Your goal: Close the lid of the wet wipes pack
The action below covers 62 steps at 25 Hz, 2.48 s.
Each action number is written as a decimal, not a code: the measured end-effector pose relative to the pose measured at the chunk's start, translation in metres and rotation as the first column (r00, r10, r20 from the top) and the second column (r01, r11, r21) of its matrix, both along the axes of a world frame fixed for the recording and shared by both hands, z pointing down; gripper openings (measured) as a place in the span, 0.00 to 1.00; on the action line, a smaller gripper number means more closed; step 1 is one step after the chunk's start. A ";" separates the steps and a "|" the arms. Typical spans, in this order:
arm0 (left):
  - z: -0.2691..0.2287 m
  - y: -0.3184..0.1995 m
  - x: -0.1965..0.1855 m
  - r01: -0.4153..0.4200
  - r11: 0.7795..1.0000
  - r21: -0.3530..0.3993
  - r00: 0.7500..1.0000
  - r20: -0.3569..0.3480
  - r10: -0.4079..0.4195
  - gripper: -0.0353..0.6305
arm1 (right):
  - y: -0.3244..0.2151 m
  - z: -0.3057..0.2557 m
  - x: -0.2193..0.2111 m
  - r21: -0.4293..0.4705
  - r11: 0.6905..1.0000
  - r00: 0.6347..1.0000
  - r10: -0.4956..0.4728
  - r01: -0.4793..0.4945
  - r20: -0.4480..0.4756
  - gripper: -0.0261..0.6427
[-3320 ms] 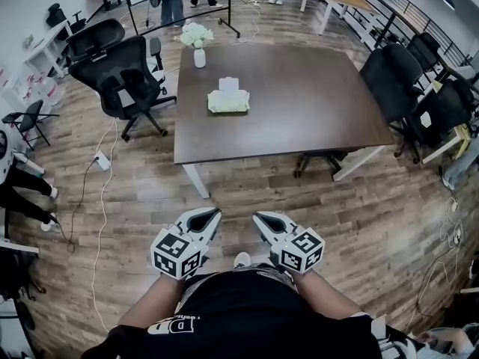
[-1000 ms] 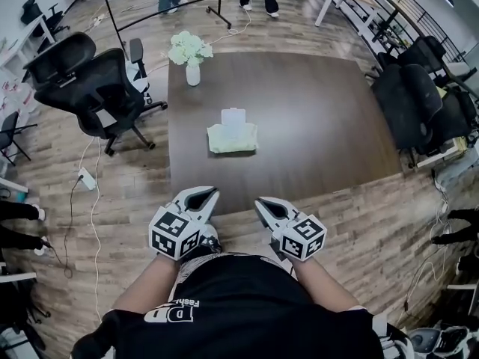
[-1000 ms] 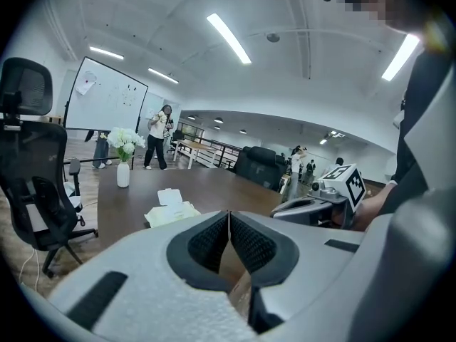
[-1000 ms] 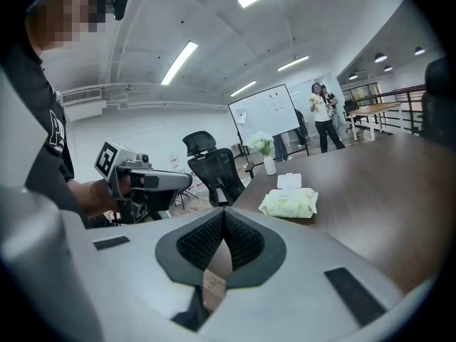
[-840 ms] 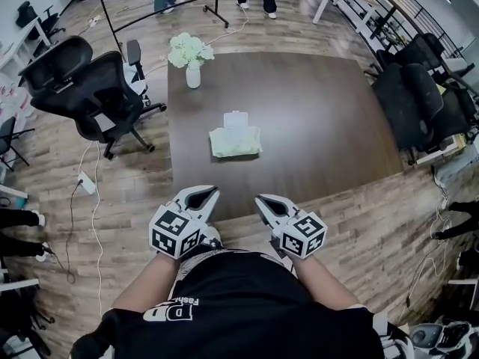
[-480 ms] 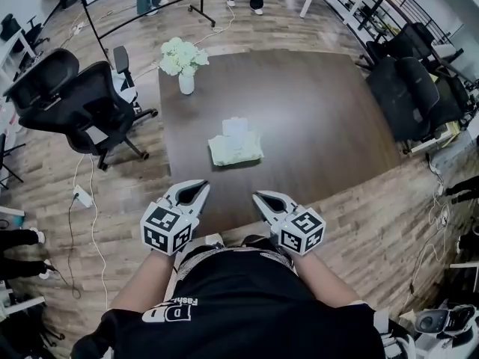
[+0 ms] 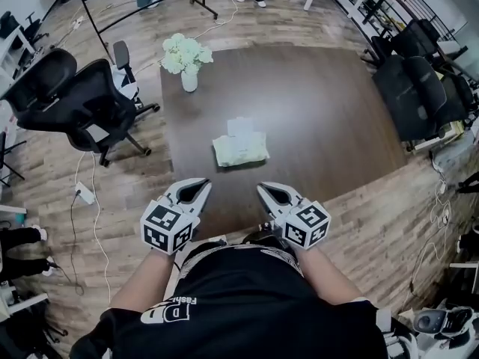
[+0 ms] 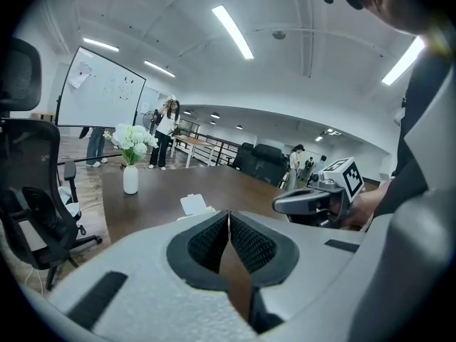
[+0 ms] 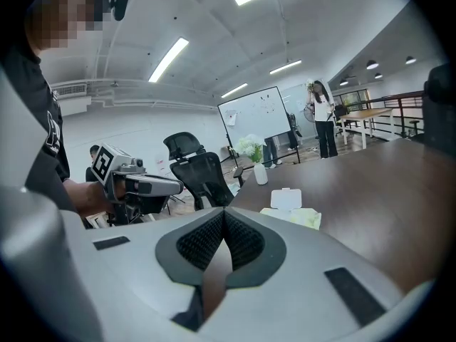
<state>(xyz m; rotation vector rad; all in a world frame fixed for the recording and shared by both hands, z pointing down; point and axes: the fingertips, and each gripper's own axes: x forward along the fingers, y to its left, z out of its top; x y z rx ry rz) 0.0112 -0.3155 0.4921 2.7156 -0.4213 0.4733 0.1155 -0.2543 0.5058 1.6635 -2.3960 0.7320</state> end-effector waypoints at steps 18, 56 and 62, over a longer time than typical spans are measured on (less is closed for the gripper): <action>0.016 -0.022 0.032 0.202 0.979 -0.014 0.979 0.043 -0.201 0.09 | -0.082 0.020 0.061 -0.058 0.968 0.939 -0.250 0.244 -0.236 0.05; 0.048 0.017 -0.037 0.508 0.857 -0.089 0.857 0.148 -0.493 0.09 | -0.232 0.137 0.068 -0.351 0.763 0.491 -0.628 0.543 -0.604 0.18; 0.049 0.017 -0.042 0.506 0.857 -0.100 0.860 0.141 -0.491 0.09 | -0.234 0.143 0.073 -0.384 0.756 0.492 -0.643 0.530 -0.587 0.18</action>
